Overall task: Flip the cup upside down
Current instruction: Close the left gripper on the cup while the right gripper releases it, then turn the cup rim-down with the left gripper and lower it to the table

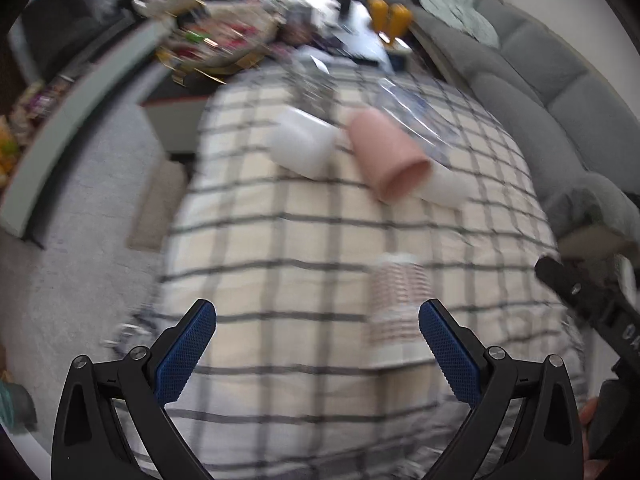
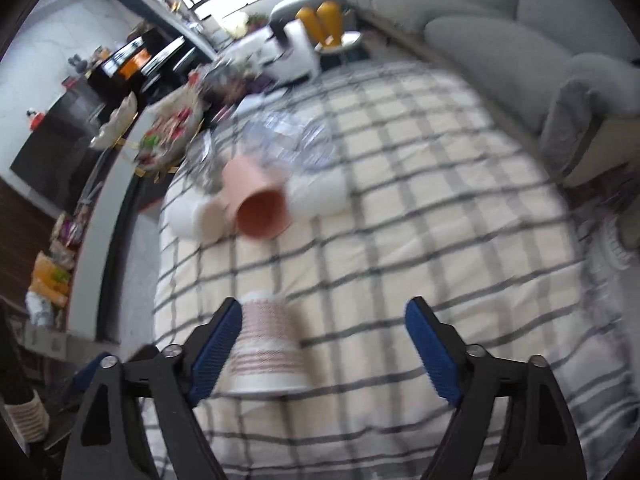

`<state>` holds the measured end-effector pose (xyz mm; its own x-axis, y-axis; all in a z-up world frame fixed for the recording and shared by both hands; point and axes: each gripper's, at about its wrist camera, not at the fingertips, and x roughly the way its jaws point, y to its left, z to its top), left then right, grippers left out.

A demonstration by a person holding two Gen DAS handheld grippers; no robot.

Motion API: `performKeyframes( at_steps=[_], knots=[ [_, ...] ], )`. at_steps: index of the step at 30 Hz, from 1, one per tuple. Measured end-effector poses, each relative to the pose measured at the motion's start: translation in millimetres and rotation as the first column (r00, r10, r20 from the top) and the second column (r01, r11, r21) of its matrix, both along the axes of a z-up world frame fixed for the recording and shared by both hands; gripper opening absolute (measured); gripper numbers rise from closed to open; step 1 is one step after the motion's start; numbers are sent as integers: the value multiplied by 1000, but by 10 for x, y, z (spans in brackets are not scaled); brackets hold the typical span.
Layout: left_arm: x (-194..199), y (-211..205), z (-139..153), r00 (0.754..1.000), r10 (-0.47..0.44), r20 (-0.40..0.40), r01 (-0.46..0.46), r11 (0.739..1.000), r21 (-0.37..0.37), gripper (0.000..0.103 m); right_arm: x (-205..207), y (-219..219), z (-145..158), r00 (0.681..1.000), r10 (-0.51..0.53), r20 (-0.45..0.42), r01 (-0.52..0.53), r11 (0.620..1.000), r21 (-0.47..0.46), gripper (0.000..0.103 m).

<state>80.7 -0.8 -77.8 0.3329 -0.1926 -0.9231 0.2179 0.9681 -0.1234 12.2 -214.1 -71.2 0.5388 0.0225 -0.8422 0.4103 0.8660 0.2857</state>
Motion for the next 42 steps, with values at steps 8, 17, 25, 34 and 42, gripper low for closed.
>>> performKeyframes(
  at_steps=[8, 17, 25, 34, 42],
  knots=[
    [317, -645, -323, 940, -35, -338, 47, 999, 27, 103, 130, -434, 217, 995, -43, -88, 29, 988, -152, 92],
    [622, -940, -740, 824, 31, -566, 121, 966, 229, 103, 424, -765, 174, 990, -55, -132, 40, 993, -114, 92],
    [745, -1092, -1054, 740, 39, -671, 187, 947, 261, 103, 655, -919, -79, 984, -40, -173, 35, 999, -34, 92],
    [807, -1030, -1365, 688, 65, -722, 198, 941, 274, 101, 835, -974, -372, 974, 0, -228, 6, 1000, 28, 92],
    [831, -1044, -1566, 679, 49, -733, 210, 943, 257, 75, 861, -1010, -529, 966, 4, -257, 12, 998, 60, 92]
  ],
)
